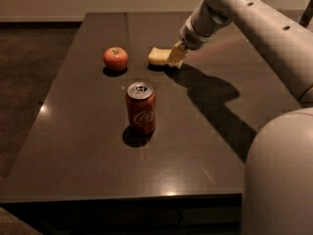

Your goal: Move sponge near apple

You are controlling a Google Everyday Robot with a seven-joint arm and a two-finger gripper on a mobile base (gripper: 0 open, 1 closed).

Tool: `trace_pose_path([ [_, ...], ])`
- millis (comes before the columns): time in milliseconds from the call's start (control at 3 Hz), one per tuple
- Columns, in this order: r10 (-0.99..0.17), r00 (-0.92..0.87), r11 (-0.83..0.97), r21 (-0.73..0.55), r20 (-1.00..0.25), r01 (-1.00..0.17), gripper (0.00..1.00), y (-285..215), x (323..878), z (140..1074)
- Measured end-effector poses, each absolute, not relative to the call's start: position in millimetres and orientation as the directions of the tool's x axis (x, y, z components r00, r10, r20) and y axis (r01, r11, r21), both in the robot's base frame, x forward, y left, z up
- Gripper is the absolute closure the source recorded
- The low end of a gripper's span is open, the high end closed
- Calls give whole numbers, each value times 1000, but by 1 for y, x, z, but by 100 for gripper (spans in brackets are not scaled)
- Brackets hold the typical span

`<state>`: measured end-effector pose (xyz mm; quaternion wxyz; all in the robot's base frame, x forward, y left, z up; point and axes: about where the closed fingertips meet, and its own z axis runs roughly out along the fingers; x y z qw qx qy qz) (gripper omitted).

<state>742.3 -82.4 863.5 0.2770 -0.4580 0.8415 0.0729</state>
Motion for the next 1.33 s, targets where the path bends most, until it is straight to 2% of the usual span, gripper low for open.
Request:
trace_pose_path([
  [667, -794, -324, 452, -143, -515, -880, 100, -32, 701, 855],
  [1000, -799, -301, 431, -147, -520, -890, 84, -21, 692, 856],
  [1333, -802, -290, 420, -149, -522, -895, 60, -12, 692, 855],
])
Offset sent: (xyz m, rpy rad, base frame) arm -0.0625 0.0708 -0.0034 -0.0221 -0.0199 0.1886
